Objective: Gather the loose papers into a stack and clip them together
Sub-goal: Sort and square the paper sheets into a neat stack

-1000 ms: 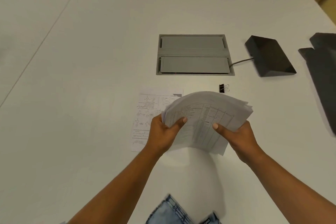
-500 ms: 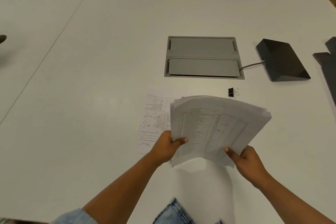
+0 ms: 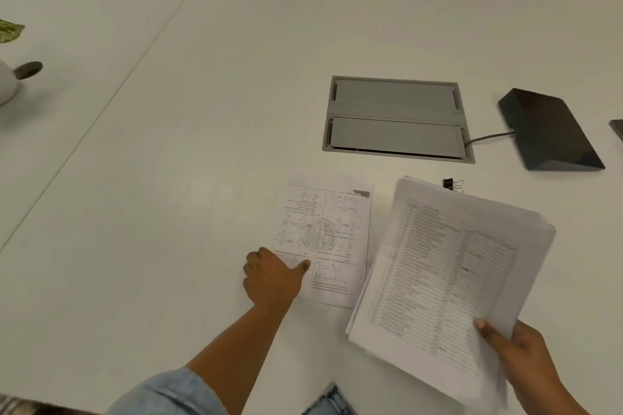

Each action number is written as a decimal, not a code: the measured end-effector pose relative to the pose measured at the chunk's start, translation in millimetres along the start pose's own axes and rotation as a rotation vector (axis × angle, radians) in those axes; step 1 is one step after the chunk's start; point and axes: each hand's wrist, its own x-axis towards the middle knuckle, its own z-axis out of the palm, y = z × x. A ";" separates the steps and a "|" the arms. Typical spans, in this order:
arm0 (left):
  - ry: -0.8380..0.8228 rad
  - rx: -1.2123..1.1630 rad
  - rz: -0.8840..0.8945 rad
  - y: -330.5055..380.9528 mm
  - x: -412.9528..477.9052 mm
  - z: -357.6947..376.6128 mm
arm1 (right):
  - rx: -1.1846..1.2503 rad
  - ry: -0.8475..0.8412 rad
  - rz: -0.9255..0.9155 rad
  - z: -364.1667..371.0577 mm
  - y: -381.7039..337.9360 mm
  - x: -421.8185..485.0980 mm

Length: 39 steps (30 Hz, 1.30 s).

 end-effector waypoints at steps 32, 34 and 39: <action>-0.013 -0.003 -0.135 50.3 8.9 24.5 | -0.188 0.269 0.051 -23.8 10.1 -10.1; -0.041 -0.091 -0.152 54.9 12.8 25.7 | -0.191 0.283 0.070 -24.6 13.0 -10.6; -0.243 -0.360 -0.105 49.3 25.8 15.6 | -0.185 0.272 0.066 -24.0 13.3 -12.9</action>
